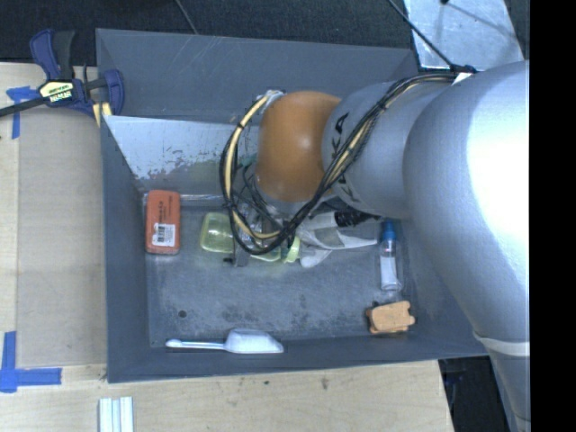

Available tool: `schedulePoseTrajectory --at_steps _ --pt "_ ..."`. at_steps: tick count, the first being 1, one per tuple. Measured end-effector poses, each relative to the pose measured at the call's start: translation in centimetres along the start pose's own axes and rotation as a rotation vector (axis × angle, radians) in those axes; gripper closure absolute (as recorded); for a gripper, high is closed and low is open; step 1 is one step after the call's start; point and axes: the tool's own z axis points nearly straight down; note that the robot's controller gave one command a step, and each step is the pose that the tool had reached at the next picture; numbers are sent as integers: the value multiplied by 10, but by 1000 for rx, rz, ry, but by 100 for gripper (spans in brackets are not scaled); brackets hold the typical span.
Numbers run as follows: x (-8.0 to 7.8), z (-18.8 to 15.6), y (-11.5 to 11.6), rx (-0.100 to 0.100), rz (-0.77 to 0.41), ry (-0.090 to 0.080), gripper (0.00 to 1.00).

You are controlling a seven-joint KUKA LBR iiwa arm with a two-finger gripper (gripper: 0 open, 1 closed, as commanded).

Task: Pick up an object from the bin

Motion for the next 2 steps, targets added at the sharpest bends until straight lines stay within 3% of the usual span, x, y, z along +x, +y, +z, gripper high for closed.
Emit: schedulePoseTrajectory --at_steps 2 --pt "3 -24 -1 4 0 11 100"
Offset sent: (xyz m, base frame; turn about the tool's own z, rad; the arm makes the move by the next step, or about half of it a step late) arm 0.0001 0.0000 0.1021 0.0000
